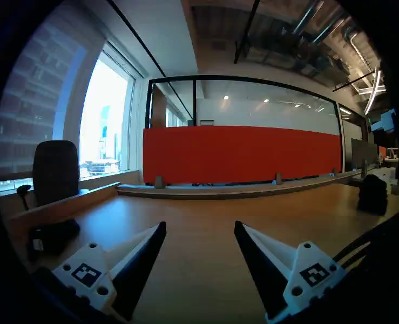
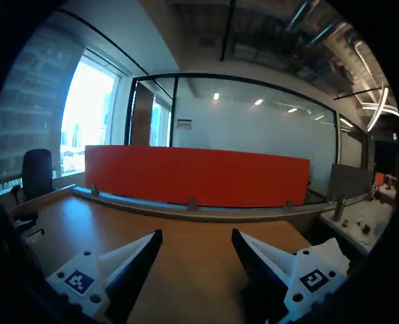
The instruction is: Fold towel
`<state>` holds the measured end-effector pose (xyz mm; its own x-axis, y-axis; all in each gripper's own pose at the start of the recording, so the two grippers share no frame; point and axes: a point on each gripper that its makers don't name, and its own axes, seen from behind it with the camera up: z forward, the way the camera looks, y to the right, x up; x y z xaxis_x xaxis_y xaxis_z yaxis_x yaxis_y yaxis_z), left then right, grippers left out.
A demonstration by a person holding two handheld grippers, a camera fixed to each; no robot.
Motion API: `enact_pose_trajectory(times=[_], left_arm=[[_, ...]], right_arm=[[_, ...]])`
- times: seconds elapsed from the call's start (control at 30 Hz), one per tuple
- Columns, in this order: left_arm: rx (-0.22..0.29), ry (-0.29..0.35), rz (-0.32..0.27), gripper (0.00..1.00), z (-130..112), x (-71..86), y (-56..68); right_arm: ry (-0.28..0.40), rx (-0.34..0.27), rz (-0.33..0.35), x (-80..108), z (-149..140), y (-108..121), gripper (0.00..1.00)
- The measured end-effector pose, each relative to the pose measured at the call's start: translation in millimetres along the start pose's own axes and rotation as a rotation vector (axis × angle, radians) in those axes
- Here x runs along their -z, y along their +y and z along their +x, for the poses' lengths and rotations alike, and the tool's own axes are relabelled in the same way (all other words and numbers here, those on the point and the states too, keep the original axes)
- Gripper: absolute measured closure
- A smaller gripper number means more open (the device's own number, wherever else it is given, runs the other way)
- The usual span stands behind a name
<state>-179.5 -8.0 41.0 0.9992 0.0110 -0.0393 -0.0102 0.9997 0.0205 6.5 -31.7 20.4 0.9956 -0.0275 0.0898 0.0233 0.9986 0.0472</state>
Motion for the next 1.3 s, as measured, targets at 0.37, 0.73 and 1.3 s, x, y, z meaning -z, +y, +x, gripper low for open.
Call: enact_pose_trajectory(times=[0.37, 0.73, 1.3], left_arm=[[-0.001, 0.000, 0.000, 0.06, -1.1, -0.1, 0.4], [-0.001, 0.000, 0.000, 0.06, -2.1, -0.4, 0.4], [0.000, 0.001, 0.000, 0.06, -4.3, -1.0, 2.8]], right_arm=[[0.030, -0.004, -0.006, -5.1, 1.7, 10.0, 0.01], [0.085, -0.082, -0.028, -6.5, -5.4, 33.2, 0.01], [0.131, -0.085, -0.029, -8.0, -55.6, 41.2, 0.01]])
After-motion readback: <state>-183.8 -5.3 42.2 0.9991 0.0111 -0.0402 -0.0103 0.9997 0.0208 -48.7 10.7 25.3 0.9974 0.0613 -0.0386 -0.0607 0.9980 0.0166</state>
